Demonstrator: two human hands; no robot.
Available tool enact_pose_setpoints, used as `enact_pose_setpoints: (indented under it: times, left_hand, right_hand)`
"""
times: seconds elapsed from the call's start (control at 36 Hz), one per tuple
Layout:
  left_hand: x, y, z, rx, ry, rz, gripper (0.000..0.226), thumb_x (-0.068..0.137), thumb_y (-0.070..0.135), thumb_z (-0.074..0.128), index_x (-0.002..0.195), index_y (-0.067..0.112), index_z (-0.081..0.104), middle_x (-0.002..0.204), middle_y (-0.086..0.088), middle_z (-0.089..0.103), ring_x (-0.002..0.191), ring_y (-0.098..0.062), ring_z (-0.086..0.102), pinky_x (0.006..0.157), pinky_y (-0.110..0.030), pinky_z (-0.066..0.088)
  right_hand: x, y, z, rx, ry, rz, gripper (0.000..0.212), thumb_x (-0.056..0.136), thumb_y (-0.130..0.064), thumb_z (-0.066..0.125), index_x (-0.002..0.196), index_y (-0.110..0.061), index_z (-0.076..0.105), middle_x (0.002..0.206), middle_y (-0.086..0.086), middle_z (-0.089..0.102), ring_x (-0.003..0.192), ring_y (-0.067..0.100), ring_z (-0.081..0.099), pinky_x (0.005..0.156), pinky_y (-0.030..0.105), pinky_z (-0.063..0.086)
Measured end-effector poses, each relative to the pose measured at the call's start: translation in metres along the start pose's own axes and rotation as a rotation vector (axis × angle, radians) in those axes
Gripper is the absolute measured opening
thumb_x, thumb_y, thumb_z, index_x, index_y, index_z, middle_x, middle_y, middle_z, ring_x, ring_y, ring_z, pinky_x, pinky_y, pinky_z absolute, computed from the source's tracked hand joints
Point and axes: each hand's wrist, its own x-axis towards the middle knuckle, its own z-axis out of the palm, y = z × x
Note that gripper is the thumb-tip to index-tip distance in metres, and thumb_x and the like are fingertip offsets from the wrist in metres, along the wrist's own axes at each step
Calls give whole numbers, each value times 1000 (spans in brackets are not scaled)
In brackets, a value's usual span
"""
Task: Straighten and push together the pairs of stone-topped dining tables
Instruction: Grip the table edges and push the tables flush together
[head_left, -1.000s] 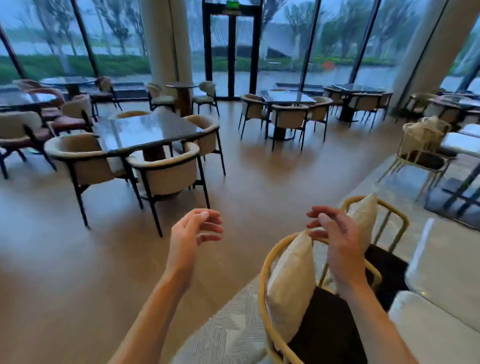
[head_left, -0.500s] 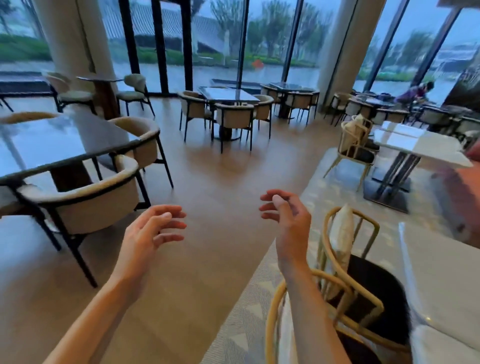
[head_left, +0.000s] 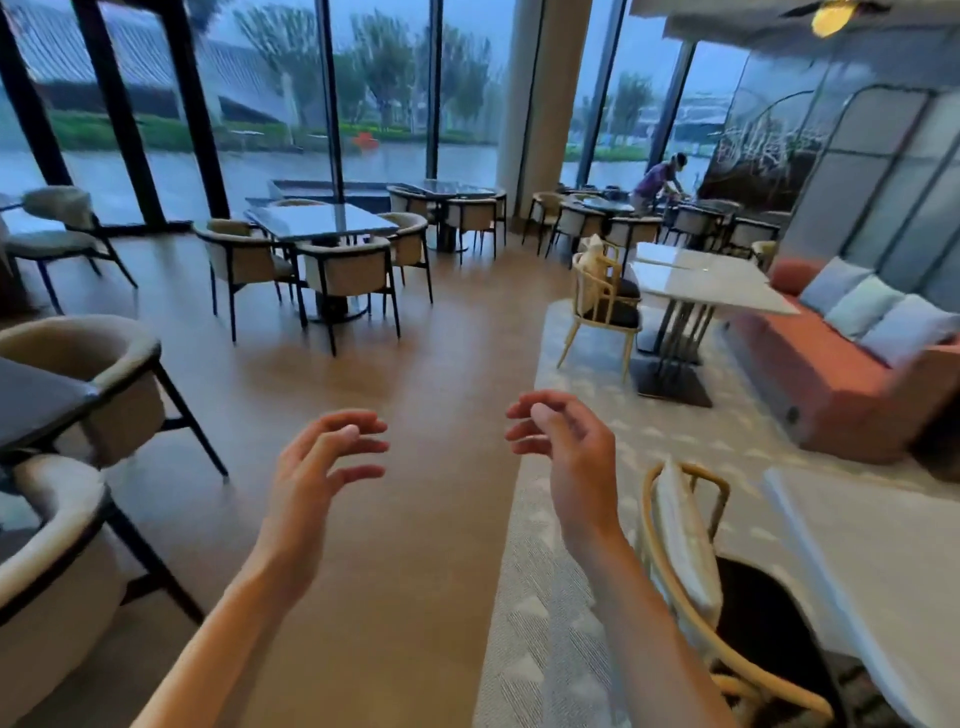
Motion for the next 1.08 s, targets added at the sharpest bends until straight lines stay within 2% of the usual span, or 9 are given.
enact_pose_setpoints:
  times: [0.08,0.25,0.42,0.53,0.69,0.83,1.08]
  left_hand:
    - [68,-16,17,-51,-98,8,27,88,29,52,102,15,71,104,-6,74,97,-26,70,81,-40,57]
    - [207,-49,66,-180,-282,-16,25,86,25,52,95,15,73,103,-12,75,95,-32,70,81,-45,56]
    - [307,-77,143,-275,-528,-84,25,84,32,57,90,19,77,101,-16,75,89,-30,72,74,-33,59]
    - [365,-117,191,-271,-646,-129,30,81,39,59,94,18,77,103,-16,74,90,-30,71,74,-32,58]
    - [471,-193,260,-240,-675,-144,32,83,39,59,98,16,76,105,-15,74,94,-31,71,76,-32,58]
    - [578,-236,335,-210,-611,-184,28,82,35,59,93,17,78,103,-17,74,92,-31,71,72,-31,58]
    - [735,-279,470,-241,-538,-193,28,88,28,51,87,19,77,101,-16,74,91,-31,71,74,-32,60]
  right_hand:
    - [48,10,6,-51,61,-42,24,86,-20,54,97,-5,69,86,8,74,74,21,67,66,28,54]
    - [136,36,1,-146,252,-41,18,98,-2,50,97,-1,68,84,5,73,72,18,66,66,28,54]
    - [220,54,-29,-172,433,-30,18,98,-4,51,95,-4,69,88,11,74,76,25,66,69,33,54]
    - [279,75,-52,-170,524,-73,20,98,-6,51,95,-4,71,90,14,74,77,27,67,67,29,57]
    - [397,143,-91,-138,571,-77,27,98,-5,49,92,-11,74,91,14,75,79,30,69,68,32,57]
    - [517,193,-125,-138,559,18,26,99,-8,49,94,-13,74,92,11,75,83,31,70,73,37,57]
    - [713,218,-184,-174,471,66,23,100,-10,50,99,-10,73,91,8,75,81,24,70,73,33,58]
